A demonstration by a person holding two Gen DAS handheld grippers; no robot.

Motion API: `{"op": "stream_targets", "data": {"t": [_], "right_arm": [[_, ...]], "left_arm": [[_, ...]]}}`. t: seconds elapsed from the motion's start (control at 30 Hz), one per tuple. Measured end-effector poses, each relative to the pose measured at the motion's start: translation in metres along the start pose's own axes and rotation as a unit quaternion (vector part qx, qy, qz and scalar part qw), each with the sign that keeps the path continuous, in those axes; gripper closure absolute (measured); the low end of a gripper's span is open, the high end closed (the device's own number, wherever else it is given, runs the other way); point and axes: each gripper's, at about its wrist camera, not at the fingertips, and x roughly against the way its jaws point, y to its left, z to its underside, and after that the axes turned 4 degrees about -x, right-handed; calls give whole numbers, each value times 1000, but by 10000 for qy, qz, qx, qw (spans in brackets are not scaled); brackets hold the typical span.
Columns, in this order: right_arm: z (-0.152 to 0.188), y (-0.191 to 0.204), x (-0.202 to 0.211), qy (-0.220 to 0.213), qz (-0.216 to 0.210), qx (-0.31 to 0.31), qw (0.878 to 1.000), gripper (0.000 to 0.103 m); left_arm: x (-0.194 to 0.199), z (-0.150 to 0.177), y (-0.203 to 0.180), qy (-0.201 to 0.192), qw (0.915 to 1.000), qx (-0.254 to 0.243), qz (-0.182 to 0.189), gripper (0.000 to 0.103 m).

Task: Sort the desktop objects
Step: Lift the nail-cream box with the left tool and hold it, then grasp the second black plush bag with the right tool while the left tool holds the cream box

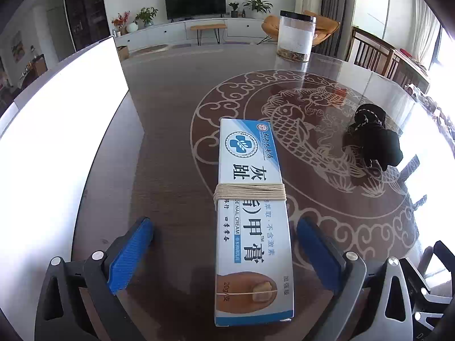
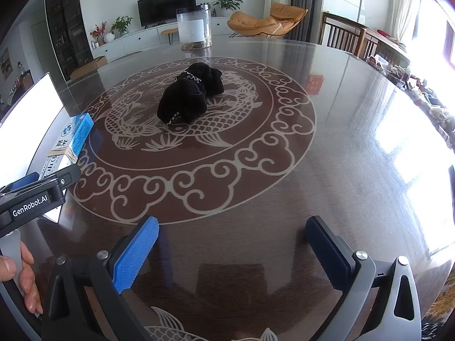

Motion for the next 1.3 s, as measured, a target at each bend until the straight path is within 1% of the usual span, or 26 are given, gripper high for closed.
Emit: {"op": "stream_targets", "data": {"t": [0.67,0.77,0.8,0.83,0.9,0.93,0.97,1.1,1.13,1.27,1.3], "right_arm": [[2,0,1,-12,7,-4,10000,0],[0,-1,3,77,-100,62,9999,0],[-2,-5,5,105,-242,-61,9996,0],[-5,-11,9,39,-466,-308,9984,0],[-14,-22,17,-263,-821,-779,9932,0],[-20,-22,19,-361,-951,-862,9911,0],[-28,-19,18,-407,-1082,-819,9899,0],[-66,6,2,-583,-1056,-319,9922,0],[-77,11,-7,-514,-1069,-280,9925,0],[-111,24,-50,115,-1208,-462,9915,0],[-117,27,-57,185,-1195,-465,9916,3]], "left_arm": [[0,0,0,0,10000,-1,2,0],[0,0,0,0,10000,-2,2,0],[0,0,0,-1,10000,-1,2,0],[0,0,0,-1,10000,-2,3,0],[0,0,0,-1,10000,-2,3,0],[0,0,0,-1,10000,-2,3,0],[0,0,0,-1,10000,-2,3,0],[0,0,0,-1,10000,-2,4,0],[0,0,0,-1,10000,-2,4,0],[0,0,0,-1,10000,-2,4,0],[0,0,0,-1,10000,-2,4,0]]}}
